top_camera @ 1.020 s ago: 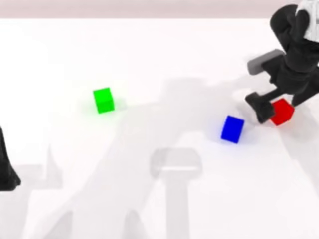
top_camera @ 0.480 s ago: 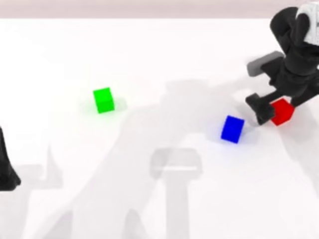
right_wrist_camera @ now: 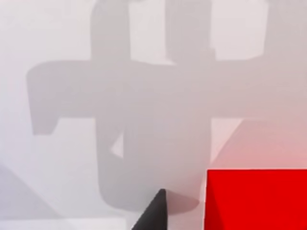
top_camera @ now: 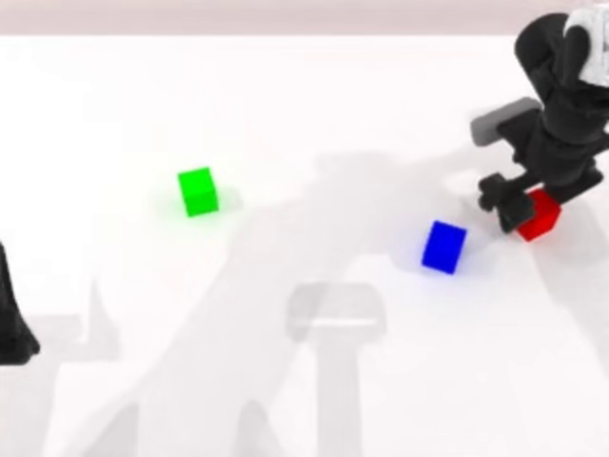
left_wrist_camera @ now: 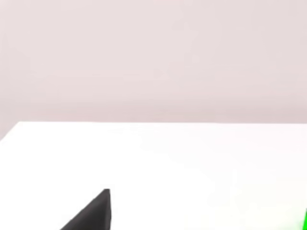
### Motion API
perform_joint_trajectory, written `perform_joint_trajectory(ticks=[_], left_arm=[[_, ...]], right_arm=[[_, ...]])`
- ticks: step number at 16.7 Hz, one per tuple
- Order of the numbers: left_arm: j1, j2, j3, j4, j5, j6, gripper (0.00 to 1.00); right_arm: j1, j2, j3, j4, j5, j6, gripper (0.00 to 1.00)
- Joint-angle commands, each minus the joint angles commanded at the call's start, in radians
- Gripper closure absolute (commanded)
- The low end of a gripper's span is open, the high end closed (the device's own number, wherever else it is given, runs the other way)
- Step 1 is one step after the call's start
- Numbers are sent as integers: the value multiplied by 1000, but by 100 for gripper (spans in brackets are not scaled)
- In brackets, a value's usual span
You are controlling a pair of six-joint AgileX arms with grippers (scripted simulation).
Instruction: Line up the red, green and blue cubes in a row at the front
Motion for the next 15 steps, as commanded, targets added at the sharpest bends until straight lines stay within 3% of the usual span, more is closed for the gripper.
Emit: perform_joint_trajectory(ticks=[2,3,10,15], left_arm=[[0,0,0,0,0,0,0],[0,0,0,0,0,0,0],[0,0,0,0,0,0,0],[0,0,0,0,0,0,0]], right_arm=[[0,0,0,0,0,0,98],[0,0,0,0,0,0,100],[0,0,0,0,0,0,100],[-1,-56,72,-90,-11,10,100]])
